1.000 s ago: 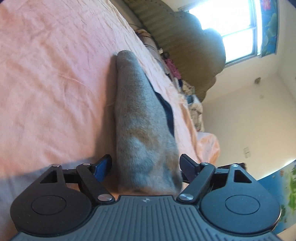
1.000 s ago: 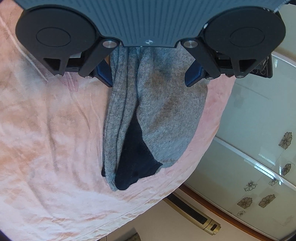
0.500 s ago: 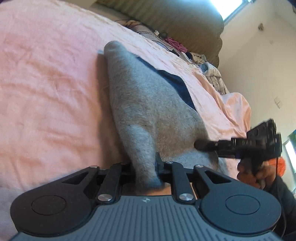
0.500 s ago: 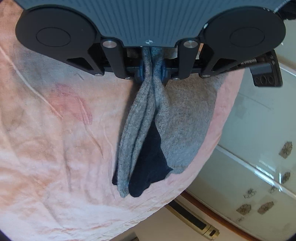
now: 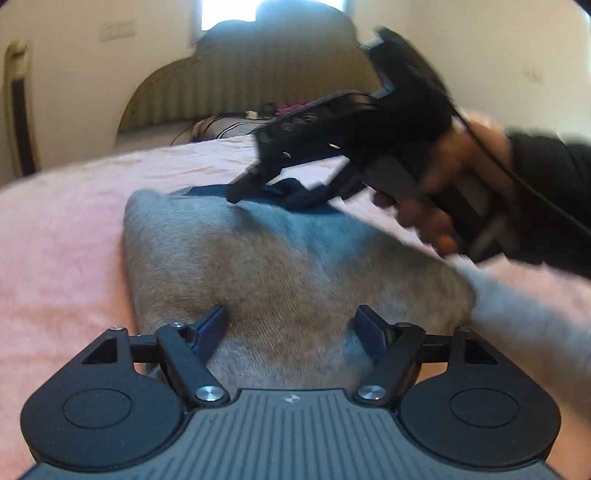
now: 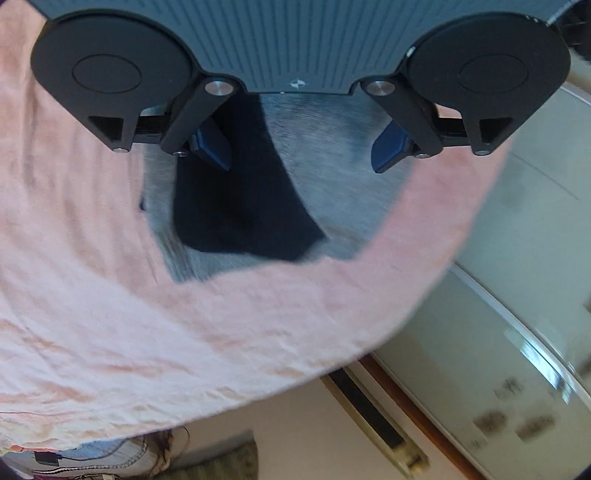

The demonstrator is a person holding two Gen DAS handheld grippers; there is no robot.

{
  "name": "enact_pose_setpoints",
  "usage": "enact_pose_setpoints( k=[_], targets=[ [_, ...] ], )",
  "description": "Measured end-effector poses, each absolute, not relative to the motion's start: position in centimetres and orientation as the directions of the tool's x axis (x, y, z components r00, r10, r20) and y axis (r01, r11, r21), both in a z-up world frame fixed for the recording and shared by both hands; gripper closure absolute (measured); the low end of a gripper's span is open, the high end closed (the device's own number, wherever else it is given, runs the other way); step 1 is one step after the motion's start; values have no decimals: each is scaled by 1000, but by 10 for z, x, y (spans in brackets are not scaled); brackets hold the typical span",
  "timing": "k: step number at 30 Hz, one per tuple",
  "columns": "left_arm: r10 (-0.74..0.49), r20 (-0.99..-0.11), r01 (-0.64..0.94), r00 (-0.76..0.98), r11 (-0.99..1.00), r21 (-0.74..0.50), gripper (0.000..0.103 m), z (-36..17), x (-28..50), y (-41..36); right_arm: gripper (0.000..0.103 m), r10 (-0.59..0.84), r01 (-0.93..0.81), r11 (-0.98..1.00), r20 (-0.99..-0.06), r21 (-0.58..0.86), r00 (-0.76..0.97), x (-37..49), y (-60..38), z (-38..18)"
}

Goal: Fold small clothes

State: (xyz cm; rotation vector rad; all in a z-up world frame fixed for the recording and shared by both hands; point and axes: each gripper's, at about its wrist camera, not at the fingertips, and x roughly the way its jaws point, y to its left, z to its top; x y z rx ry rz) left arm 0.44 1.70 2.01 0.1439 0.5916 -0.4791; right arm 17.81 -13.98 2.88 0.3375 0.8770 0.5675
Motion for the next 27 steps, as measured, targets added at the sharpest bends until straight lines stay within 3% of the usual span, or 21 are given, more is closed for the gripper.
enact_pose_setpoints(
  k=[3,6,9,12,15,16,19,21,27],
  targets=[
    [-398,-561,463,726,886,-29,26,20,6,18,34,628,-228,765,-616,603,476,197,-155,30],
    [-425,-547,464,722,883,-74,26,19,6,26,36,554,-228,828,-687,512,470,191,-137,55],
    [-444,-538,464,717,879,-108,25,19,5,32,36,704,-366,708,-573,603,419,175,-111,81],
    [-444,-541,470,714,877,-100,23,19,6,29,30,773,-454,631,-557,629,304,175,-64,83],
    [-444,-539,468,716,878,-101,23,19,5,31,22,708,-428,689,-671,585,222,197,-25,48],
    [-441,-539,463,718,880,-103,23,19,5,31,23,729,-469,669,-631,577,265,200,-26,41],
    [-443,-537,461,718,880,-111,23,19,6,34,39,722,-388,688,-630,613,285,216,-34,36],
    [-443,-537,464,717,879,-107,23,18,6,34,41,700,-408,707,-655,578,285,211,-37,44],
    [-450,-536,467,714,877,-114,22,17,8,37,28,761,-334,645,-539,687,360,161,-109,52]
  ],
)
